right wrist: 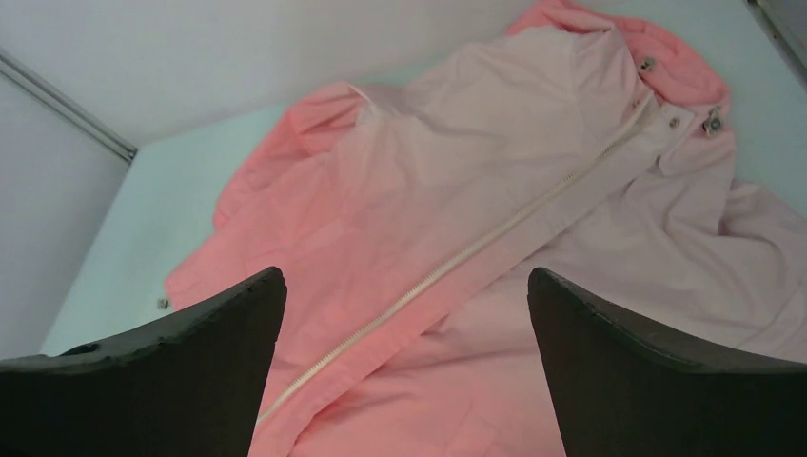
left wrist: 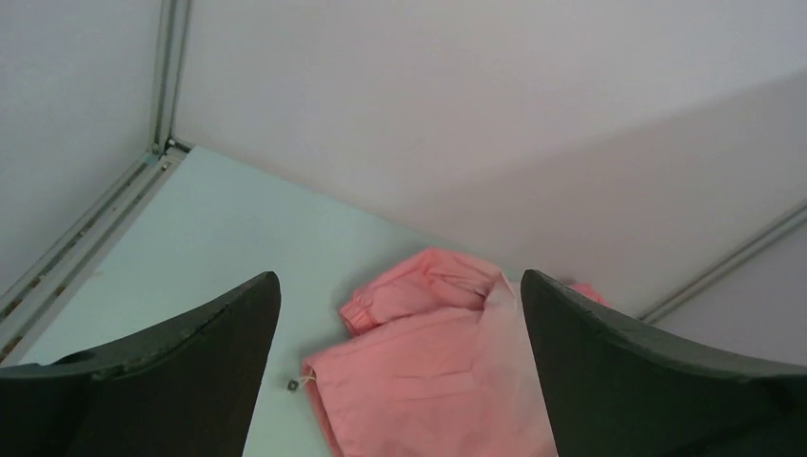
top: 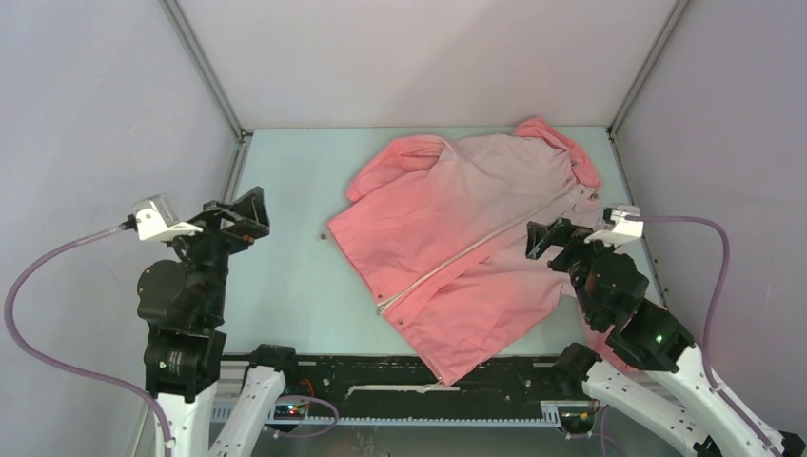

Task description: Zip up the jacket

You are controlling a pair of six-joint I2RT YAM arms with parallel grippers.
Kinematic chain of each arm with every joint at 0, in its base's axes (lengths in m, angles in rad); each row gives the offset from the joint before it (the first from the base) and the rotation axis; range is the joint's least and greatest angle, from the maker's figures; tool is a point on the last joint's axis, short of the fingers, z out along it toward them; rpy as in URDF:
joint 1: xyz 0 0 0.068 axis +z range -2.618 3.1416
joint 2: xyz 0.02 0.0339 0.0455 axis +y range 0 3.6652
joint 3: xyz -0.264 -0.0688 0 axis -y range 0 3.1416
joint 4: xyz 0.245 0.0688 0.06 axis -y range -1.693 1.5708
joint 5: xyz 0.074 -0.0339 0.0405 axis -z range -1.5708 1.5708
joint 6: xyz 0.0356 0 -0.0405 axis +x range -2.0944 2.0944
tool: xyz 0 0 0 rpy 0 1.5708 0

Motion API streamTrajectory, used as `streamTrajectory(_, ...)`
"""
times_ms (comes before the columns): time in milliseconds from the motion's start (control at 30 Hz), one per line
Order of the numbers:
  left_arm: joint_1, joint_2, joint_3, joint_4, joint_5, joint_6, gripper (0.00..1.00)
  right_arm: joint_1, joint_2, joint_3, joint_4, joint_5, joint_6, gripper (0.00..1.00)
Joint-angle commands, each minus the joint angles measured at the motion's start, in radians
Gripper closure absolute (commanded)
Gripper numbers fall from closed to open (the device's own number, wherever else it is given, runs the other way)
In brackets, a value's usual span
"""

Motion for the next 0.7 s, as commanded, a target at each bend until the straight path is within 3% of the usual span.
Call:
streamTrajectory(0,0.009,0.013,-0.022,-0.006,0.091,0.018,0.0,-0.002,0.044,0.004,-0.048,0.024,0.068,0.0)
streamTrajectory(133,0.008,0.022,-0.063,0.004,0.154,0.01,0.0,-0.006,0.107,-0.011,-0.033,-0.023,0.138,0.0)
streamTrajectory(200,0.008,0.031,-0.078,0.003,0.199,0.009,0.0,-0.033,0.142,-0.042,0.019,-0.137,0.146,0.0)
streamTrajectory(400,0.009,0.097,-0.096,-0.097,0.257,0.016,0.0,-0.235,0.256,-0.206,0.272,-0.79,0.247,0.0)
streamTrajectory(467,0.009,0.126,-0.093,-0.145,0.249,0.021,0.0,-0.275,0.314,-0.27,0.396,-0.936,0.281,0.0)
streamTrajectory(533,0.008,0.153,-0.095,-0.179,0.298,0.053,0.0,-0.267,0.392,-0.31,0.542,-1.012,0.287,0.0)
streamTrajectory(667,0.008,0.176,-0.158,-0.174,0.346,0.079,0.0,-0.159,0.602,-0.245,0.563,-0.997,0.292,0.05)
